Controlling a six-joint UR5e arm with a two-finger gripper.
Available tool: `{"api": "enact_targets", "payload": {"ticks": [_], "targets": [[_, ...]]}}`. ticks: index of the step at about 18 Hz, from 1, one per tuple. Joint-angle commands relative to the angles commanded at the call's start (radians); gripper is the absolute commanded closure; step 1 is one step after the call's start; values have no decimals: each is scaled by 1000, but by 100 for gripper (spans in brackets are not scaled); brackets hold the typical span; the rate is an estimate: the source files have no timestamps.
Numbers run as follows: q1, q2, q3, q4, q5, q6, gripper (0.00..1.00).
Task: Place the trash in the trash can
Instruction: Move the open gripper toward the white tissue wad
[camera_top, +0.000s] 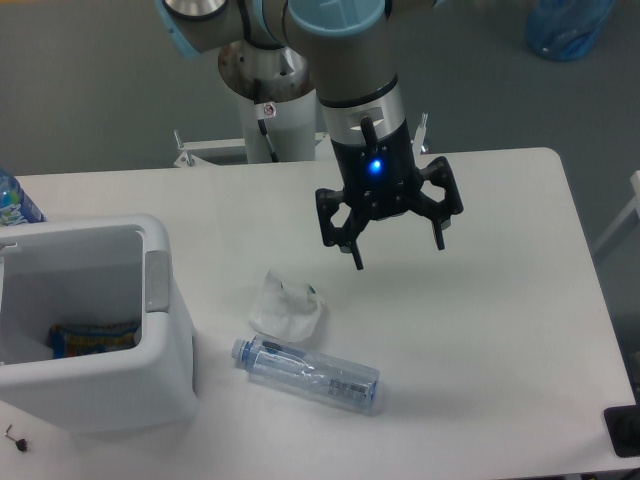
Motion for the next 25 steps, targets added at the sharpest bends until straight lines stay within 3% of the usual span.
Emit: {"api": "enact_targets", "payload": {"ticks": [11, 17, 25], "targets": [[-2, -14, -2, 8, 2, -3, 0], [6, -40, 11, 55, -2, -5, 0], [9, -48, -52, 83, 0, -6, 0]]}}
